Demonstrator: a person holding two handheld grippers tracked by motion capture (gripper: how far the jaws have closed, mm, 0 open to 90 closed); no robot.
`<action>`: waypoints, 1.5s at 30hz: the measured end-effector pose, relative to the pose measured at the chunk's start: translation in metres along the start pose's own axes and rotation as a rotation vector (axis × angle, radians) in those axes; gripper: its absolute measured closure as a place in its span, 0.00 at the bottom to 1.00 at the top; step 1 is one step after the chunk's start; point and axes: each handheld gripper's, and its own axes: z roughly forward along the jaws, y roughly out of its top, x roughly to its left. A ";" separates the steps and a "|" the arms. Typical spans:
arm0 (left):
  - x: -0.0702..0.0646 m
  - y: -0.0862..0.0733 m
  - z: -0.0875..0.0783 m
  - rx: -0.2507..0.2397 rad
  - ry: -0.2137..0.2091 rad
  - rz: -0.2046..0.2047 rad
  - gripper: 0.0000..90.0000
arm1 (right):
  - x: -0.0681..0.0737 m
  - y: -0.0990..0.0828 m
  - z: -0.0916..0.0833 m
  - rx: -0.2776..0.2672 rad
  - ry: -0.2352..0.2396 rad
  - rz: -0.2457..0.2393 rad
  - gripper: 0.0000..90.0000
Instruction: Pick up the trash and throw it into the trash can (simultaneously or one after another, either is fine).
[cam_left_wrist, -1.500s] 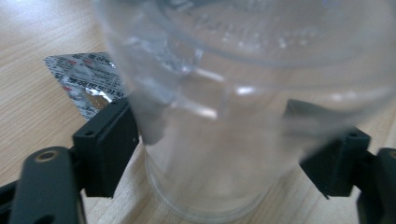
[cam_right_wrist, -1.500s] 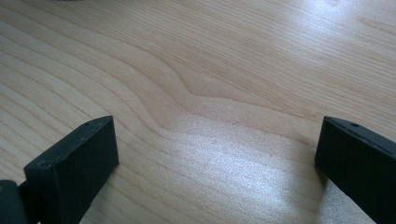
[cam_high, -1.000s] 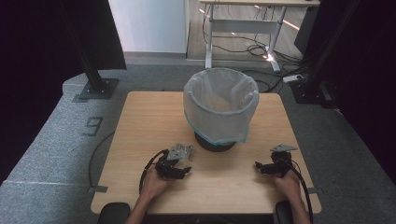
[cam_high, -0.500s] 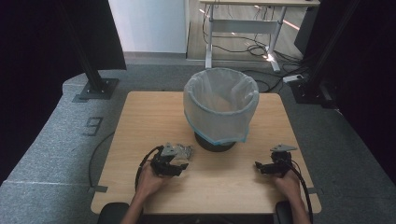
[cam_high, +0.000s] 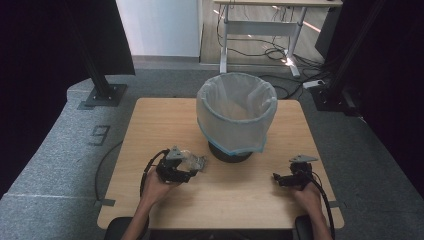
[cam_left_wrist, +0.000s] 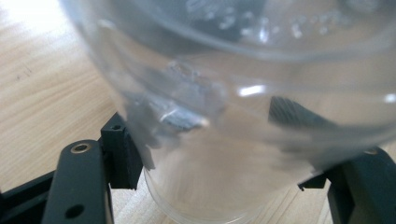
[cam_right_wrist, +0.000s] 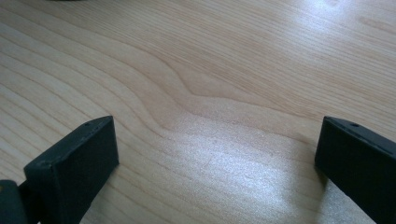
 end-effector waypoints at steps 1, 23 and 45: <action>0.001 0.004 -0.002 0.003 0.003 0.005 0.36 | 0.000 0.000 0.000 0.000 -0.001 0.000 0.00; 0.008 0.049 -0.023 0.003 0.007 0.040 0.36 | 0.001 0.000 0.000 0.001 -0.002 0.004 0.00; 0.015 0.086 -0.047 -0.010 -0.012 0.050 0.36 | 0.001 0.000 0.000 0.000 -0.003 0.003 0.00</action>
